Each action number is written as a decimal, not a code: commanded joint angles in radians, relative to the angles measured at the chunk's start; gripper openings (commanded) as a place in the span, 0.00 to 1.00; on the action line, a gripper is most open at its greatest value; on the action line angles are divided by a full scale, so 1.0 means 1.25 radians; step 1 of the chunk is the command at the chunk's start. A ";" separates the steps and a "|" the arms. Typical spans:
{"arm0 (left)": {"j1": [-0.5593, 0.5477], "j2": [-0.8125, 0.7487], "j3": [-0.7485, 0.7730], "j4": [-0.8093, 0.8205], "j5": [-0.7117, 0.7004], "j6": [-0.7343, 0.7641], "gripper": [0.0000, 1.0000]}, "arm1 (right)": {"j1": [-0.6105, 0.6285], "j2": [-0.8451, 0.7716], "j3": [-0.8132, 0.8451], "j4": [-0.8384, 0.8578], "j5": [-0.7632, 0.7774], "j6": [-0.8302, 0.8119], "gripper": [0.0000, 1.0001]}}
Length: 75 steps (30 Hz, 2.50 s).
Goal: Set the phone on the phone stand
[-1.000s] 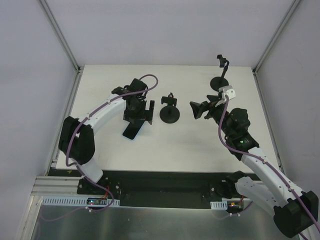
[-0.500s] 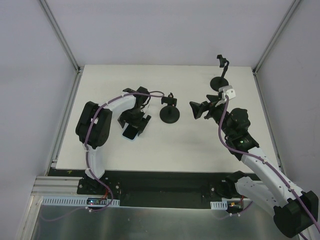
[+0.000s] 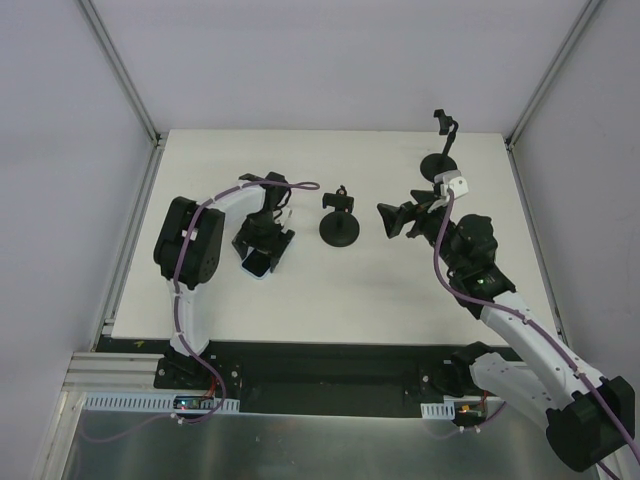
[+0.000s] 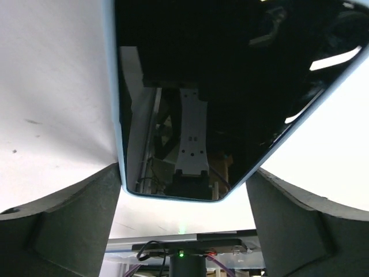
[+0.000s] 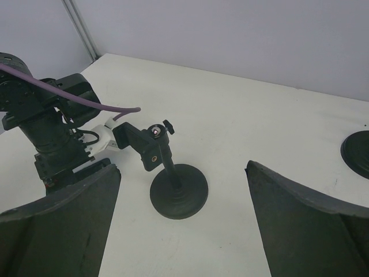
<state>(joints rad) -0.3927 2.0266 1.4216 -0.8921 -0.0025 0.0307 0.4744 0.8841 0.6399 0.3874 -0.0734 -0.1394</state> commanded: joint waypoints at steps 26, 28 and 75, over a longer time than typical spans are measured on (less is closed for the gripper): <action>-0.015 -0.258 -0.204 0.108 0.077 -0.232 0.00 | 0.191 0.057 0.195 -0.401 0.123 0.245 0.96; -0.015 -0.341 -0.249 0.132 0.082 -0.259 0.00 | 0.206 0.034 0.150 -0.407 0.121 0.281 0.96; -0.055 -0.868 -0.483 0.228 0.293 -0.323 0.00 | 0.472 0.623 0.291 0.026 0.114 0.841 0.05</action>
<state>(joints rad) -0.4465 0.9909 0.8154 -0.6621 0.2790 -0.3622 1.0531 1.7130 1.0050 0.3389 0.0772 0.9886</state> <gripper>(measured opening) 0.671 0.176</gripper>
